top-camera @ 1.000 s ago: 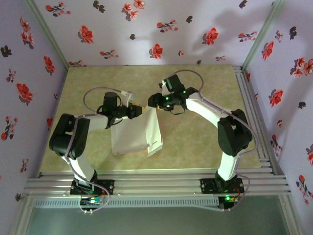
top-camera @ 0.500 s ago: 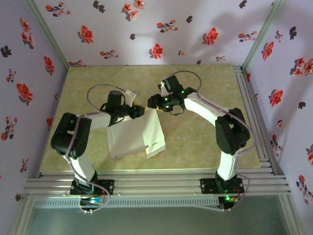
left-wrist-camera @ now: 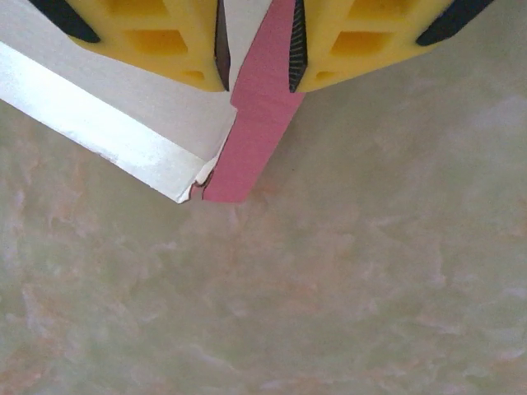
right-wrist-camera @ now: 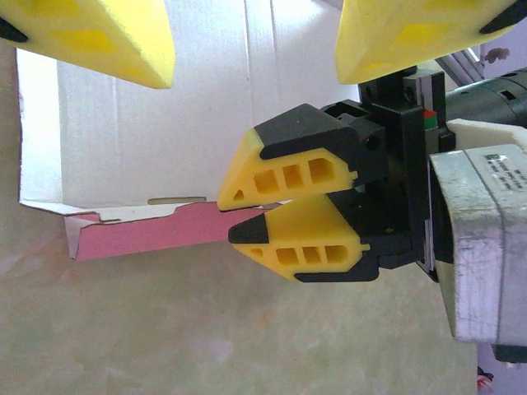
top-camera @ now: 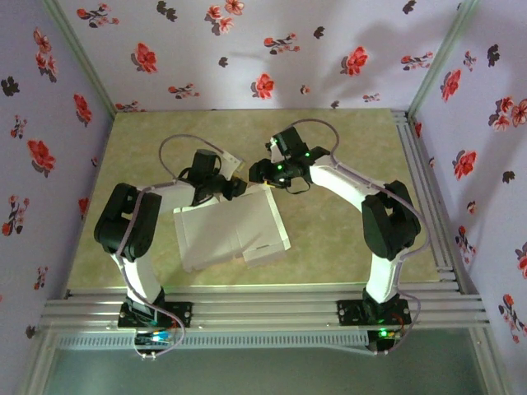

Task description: Fold the paper box

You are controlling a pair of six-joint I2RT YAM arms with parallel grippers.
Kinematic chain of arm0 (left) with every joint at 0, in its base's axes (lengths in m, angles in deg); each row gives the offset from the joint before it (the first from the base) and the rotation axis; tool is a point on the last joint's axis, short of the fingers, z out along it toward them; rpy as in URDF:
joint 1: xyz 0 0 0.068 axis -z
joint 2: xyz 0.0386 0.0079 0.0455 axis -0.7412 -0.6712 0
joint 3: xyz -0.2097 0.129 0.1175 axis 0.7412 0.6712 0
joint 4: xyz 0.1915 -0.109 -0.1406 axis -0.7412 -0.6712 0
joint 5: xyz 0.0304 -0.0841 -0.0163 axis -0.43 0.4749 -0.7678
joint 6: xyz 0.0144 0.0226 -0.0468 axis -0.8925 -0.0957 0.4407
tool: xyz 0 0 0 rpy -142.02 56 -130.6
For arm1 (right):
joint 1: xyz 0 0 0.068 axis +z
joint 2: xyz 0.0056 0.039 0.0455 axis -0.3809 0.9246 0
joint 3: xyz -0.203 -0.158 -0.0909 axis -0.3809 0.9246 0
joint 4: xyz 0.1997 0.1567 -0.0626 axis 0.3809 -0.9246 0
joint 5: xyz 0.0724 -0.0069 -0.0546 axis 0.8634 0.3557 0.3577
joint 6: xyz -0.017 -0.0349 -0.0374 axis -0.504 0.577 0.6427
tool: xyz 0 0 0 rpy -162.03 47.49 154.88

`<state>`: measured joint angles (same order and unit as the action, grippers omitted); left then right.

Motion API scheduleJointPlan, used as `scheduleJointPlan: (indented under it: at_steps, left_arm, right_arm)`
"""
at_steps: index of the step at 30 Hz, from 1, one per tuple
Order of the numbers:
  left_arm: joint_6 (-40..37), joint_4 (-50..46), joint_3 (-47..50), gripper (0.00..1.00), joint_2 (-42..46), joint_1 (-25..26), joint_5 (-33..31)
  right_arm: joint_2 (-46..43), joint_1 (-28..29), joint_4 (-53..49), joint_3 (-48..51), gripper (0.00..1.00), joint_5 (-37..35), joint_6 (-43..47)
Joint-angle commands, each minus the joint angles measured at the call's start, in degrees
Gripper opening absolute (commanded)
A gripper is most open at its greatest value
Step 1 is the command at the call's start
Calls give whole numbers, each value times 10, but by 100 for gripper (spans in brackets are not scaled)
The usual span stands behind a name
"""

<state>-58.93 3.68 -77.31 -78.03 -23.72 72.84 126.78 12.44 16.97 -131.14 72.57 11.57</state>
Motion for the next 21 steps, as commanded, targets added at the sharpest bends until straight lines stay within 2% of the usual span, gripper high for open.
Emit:
scheduleJointPlan:
  at_steps: [1,3,5,8,15,21]
  left_arm:
    - [-29,-20,-13,23,-4,5,-17]
    - [-32,-25,-15,17,-5,4,-19]
    - [-37,-38,-19,17,-7,5,-17]
    - [-63,-106,-47,26,-5,5,10]
    - [-107,-318,-173,34,-38,5,30]
    - [-145,-438,-256,36,-72,32,-34]
  right_arm:
    - [14,4,-8,-12,55,-3,15]
    - [17,4,-10,-12,55,-4,16]
    - [16,3,-12,-11,54,-6,19]
    - [10,-6,-13,-3,54,1,28]
    - [-43,-37,7,75,55,17,56]
    - [-90,-53,50,162,54,29,67]
